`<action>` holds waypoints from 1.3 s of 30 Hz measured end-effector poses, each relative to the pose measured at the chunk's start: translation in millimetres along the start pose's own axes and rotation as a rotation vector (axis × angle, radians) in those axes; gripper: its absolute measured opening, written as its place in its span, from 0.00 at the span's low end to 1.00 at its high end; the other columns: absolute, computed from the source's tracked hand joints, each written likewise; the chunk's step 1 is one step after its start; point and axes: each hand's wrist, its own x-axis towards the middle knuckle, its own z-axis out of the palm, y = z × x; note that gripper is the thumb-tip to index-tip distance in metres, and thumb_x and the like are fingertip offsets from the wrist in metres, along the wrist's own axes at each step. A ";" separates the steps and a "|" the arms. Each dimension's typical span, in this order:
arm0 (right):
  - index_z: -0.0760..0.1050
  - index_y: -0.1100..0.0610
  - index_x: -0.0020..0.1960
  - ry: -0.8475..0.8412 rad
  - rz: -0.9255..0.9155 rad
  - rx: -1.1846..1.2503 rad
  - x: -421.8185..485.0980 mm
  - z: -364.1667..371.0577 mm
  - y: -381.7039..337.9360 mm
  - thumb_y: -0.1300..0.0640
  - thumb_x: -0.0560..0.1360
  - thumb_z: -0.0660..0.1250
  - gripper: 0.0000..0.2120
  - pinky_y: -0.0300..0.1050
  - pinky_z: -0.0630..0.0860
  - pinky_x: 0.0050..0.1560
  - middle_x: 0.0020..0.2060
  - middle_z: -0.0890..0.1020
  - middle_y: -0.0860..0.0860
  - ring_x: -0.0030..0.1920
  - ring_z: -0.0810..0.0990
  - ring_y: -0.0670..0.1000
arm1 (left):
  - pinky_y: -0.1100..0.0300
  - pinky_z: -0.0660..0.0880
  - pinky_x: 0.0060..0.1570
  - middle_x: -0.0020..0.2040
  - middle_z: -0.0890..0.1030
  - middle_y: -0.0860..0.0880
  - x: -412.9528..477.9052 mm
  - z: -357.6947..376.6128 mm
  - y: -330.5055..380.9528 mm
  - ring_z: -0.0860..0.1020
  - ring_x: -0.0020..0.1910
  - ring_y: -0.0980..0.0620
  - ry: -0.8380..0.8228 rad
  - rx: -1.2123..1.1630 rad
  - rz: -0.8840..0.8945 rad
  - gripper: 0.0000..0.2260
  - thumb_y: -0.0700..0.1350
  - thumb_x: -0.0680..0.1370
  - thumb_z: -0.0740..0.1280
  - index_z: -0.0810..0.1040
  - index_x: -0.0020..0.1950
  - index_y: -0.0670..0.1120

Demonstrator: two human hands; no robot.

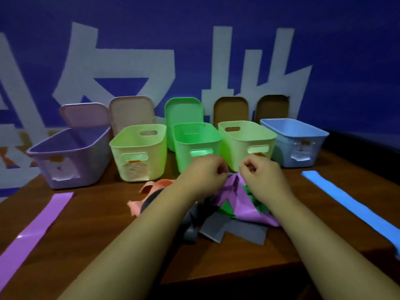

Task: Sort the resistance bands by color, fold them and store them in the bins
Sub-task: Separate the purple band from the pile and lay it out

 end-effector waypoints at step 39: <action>0.83 0.49 0.61 -0.276 0.113 0.186 2.2 4.0 34.1 0.47 0.81 0.72 0.11 0.30 0.73 0.41 0.48 0.82 0.46 0.46 0.79 0.45 | 0.50 0.85 0.42 0.46 0.87 0.45 22.1 -34.9 10.9 0.85 0.45 0.50 0.617 -0.976 -0.202 0.11 0.51 0.86 0.67 0.87 0.52 0.48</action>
